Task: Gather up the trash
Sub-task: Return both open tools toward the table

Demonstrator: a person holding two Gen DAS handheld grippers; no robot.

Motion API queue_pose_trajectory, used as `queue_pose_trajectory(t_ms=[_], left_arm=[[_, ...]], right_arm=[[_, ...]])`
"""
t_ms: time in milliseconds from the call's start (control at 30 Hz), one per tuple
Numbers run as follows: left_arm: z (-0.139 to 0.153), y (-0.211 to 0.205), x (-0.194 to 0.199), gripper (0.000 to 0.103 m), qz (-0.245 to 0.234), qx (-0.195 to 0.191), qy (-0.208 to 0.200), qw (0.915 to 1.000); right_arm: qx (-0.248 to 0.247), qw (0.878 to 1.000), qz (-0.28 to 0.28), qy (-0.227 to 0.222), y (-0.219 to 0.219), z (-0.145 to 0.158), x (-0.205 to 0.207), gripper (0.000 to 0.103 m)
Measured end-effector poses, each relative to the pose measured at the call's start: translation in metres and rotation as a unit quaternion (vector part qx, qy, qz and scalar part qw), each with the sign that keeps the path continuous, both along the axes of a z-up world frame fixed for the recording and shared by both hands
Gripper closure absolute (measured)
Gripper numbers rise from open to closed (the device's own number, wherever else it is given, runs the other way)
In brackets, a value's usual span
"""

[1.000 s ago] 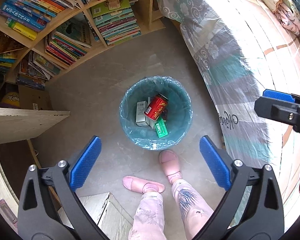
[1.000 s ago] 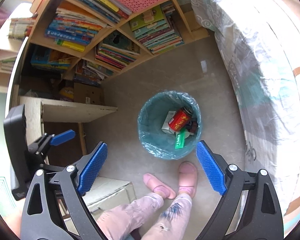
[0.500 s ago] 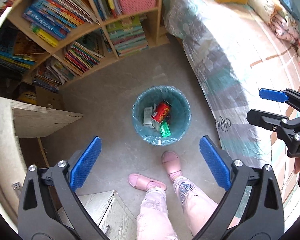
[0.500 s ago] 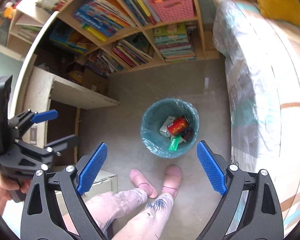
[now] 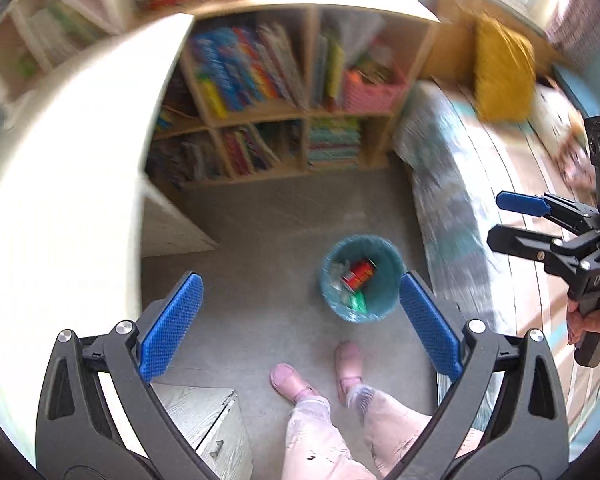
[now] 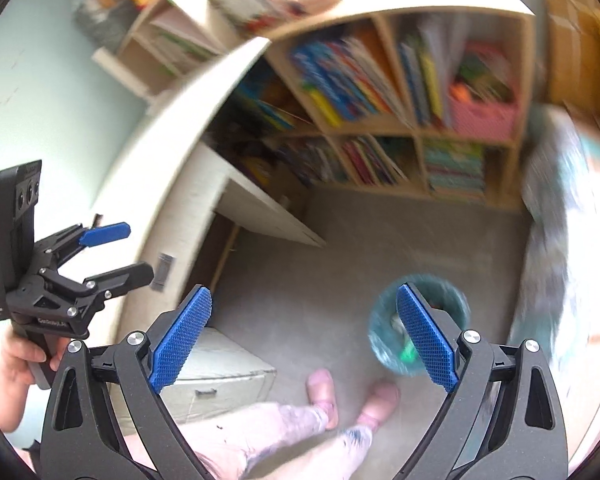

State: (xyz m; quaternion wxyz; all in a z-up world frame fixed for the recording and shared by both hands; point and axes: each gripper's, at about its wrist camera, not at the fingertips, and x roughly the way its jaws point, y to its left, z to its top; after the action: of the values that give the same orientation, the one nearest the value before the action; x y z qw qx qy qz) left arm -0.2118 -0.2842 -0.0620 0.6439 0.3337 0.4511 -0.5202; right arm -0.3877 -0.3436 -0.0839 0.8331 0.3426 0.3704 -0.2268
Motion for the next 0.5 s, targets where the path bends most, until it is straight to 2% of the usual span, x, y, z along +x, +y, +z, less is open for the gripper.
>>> queue_pose_trajectory(t_ms=[233, 333, 500], left_arm=[[0.034, 0.059, 0.076, 0.007, 0.106, -0.030, -0.014, 0.9939], [0.045, 0.088, 0.108, 0.007, 0.149, -0.035, -0.028, 0.9879], [0.058, 0.137, 0.162, 0.007, 0.216, -0.035, -0.046, 0.9746]], right_arm=[[-0.041, 0.993, 0.111, -0.017, 0.025, 0.041, 0.108, 0.010], [-0.063, 0.985, 0.160, -0.023, 0.046, 0.052, 0.153, 0.010], [-0.070, 0.969, 0.234, -0.019, 0.084, 0.059, 0.225, 0.010]])
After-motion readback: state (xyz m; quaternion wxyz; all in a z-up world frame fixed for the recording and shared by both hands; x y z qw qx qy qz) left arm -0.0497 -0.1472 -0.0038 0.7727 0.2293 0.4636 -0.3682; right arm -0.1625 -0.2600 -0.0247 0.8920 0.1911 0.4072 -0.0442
